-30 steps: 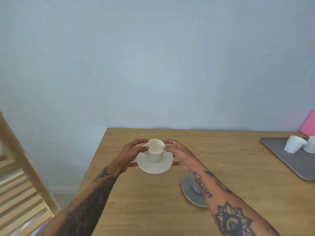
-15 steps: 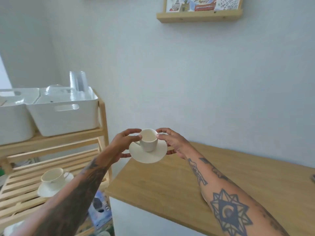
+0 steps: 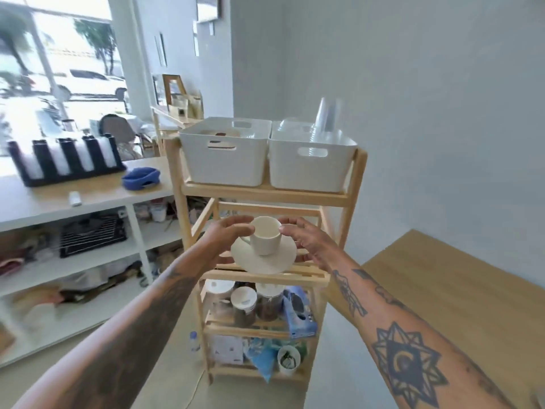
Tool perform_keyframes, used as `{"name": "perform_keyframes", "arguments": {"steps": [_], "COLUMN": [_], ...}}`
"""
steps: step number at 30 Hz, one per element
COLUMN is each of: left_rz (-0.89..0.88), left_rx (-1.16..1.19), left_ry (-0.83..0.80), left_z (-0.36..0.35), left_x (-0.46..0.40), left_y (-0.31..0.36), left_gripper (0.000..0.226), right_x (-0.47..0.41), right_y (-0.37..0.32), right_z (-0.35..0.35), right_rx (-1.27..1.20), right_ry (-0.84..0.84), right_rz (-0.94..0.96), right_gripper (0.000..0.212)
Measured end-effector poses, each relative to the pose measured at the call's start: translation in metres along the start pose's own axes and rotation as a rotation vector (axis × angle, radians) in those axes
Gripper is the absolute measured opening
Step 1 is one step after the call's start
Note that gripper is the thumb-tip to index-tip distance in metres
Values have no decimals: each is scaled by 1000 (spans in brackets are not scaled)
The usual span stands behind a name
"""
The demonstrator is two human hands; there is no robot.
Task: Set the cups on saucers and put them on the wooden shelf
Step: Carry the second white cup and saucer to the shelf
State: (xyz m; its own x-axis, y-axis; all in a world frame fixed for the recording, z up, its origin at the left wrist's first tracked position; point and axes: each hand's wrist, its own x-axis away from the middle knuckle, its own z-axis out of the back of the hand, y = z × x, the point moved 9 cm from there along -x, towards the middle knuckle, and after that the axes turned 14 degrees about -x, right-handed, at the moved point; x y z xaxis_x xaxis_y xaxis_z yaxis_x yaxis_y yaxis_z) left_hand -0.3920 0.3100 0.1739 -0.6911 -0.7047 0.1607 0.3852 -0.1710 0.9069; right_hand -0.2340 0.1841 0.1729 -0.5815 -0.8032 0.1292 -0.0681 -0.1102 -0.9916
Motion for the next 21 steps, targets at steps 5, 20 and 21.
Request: {"name": "perform_keyframes", "arguments": {"steps": [5,20,21], "left_rz": [62,52,53], "left_rx": [54,30,34], "left_ry": [76,152,154], "left_z": [59,92,90], "left_x": [-41,-250,-259], "left_y": [-46,-124,-129], "left_gripper": [23,34,32], "right_x": [-66,-280,-290], "right_y": [15,83,88], "right_z": [-69,-103,-102], "right_rx": [15,39,51], "right_ry": [-73,-26,-21], "right_rz": [-32,-42,-44], "right_gripper": [23,11,10]}}
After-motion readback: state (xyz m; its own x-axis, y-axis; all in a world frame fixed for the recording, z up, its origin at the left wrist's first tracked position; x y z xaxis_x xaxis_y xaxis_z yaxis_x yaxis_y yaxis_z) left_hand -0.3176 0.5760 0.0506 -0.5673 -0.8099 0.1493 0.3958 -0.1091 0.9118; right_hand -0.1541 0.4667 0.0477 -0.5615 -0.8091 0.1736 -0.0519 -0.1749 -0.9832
